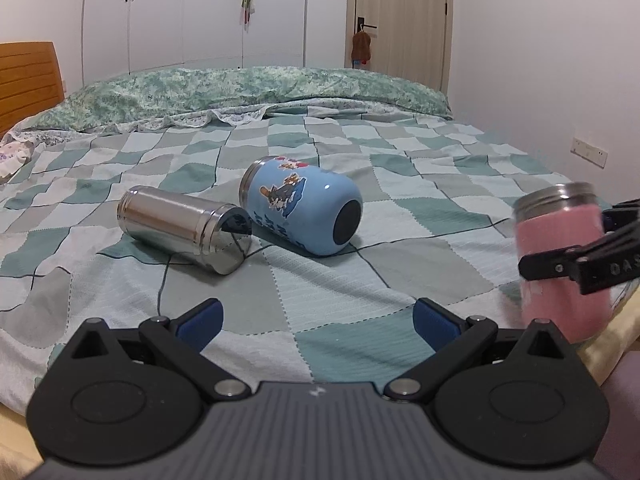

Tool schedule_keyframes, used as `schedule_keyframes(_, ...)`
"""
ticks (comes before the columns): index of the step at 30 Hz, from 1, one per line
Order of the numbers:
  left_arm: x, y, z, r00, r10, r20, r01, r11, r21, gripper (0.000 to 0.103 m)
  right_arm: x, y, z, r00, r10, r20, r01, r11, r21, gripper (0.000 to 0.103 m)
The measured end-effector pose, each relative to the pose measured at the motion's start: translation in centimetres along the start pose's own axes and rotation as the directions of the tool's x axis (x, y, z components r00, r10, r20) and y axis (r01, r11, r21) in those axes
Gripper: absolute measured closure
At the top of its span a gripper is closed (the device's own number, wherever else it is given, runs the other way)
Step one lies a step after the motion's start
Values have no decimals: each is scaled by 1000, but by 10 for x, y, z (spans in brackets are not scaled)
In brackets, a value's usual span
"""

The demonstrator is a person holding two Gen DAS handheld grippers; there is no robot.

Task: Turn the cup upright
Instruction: 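Grasp the pink tumbler with the right gripper and rotate it upright, then set the pink tumbler upright on the bed and open the right gripper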

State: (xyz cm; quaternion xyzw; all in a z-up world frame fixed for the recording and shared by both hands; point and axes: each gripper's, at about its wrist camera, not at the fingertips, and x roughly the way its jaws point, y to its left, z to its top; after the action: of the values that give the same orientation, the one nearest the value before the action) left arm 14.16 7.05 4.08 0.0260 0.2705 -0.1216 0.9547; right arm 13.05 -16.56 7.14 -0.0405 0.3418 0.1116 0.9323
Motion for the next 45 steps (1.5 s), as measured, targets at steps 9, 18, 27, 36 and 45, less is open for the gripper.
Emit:
schedule_keyframes(9, -12, -17, 9, 998, 13, 67, -10, 999, -46, 0, -29, -11, -14, 945, -63, 320, 85, 995, -54, 19)
schedule_keyframes(18, -18, -44, 12, 994, 43, 101, -38, 998, -49, 0, 16, -37, -19, 962, -43, 269, 46, 999, -3, 19)
schedule_keyframes(27, -46, -66, 10, 977, 86, 197, -81, 996, -34, 0, -11, -50, -35, 942, -26, 334, 13, 999, 42, 0)
schedule_keyframes(36, -84, -85, -18, 934, 136, 331, -123, 991, -59, 0, -82, -69, -88, 858, -9, 514, -4, 1000, 25, 0)
schedule_keyframes(45, -80, -95, -70, 913, 181, 366, -160, 983, -87, 0, -102, -67, -136, 802, -37, 597, 37, 999, 13, 0)
